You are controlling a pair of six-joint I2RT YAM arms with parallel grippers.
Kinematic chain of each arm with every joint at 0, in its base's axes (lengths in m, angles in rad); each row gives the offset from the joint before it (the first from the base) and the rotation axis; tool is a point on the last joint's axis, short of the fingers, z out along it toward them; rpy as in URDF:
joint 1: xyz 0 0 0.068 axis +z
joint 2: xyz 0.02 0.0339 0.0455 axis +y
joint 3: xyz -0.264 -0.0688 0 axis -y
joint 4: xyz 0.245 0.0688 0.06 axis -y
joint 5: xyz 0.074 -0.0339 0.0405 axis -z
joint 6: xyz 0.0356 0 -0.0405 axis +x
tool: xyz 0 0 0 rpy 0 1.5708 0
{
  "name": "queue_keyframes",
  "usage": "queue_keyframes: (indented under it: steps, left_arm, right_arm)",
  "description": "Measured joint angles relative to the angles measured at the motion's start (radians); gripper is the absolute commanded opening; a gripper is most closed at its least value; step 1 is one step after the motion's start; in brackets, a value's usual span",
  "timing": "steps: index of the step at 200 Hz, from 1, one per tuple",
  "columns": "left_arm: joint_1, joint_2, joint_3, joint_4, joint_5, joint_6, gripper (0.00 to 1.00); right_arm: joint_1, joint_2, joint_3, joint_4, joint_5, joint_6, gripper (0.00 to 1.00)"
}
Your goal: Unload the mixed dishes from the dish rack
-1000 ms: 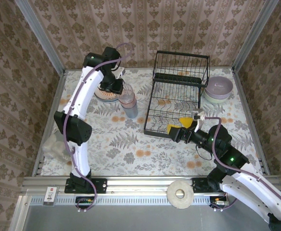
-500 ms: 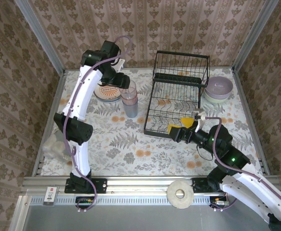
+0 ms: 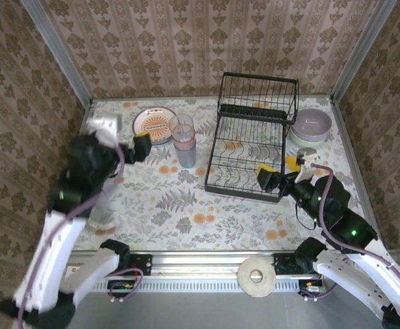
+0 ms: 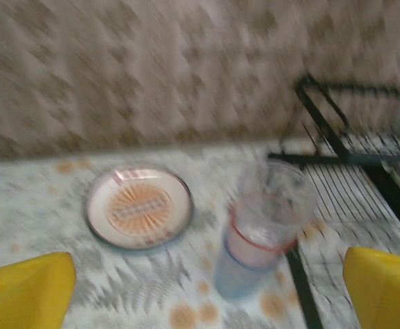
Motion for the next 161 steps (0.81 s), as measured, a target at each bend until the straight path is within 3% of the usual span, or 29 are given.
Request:
queue_keyframes:
  steps: [13, 26, 48, 82, 108, 134, 161]
  left_arm:
    - [0.022, -0.128, -0.203, 0.15, -0.086, 0.004, 1.0]
    - [0.058, -0.137, -0.34, 0.251, -0.157, 0.004, 1.0]
    - [0.117, 0.002, -0.481, 0.371, -0.261, 0.004, 1.0]
    - [0.154, 0.29, -0.623, 0.647, -0.401, 0.093, 1.0]
    - [0.234, 0.527, -0.716, 0.99, -0.389, 0.174, 1.0]
    - [0.296, 0.703, -0.718, 1.225, -0.347, 0.196, 1.0]
    - [0.314, 0.761, -0.662, 1.268, -0.275, 0.206, 1.0]
  right_arm:
    - [-0.008, 0.002, -0.005, -0.011, 0.096, -0.02, 1.0]
    - [-0.029, 0.003, -0.027, -0.002, 0.172, -0.044, 1.0]
    - [-0.126, 0.022, -0.099, 0.024, 0.239, -0.065, 1.0]
    - [-0.414, 0.096, -0.258, 0.117, 0.205, -0.067, 1.0]
    - [-0.571, 0.193, -0.366, 0.252, 0.174, -0.095, 1.0]
    - [-0.637, 0.346, -0.494, 0.509, 0.158, -0.147, 1.0]
    - [-0.674, 0.507, -0.537, 0.684, 0.115, -0.185, 1.0]
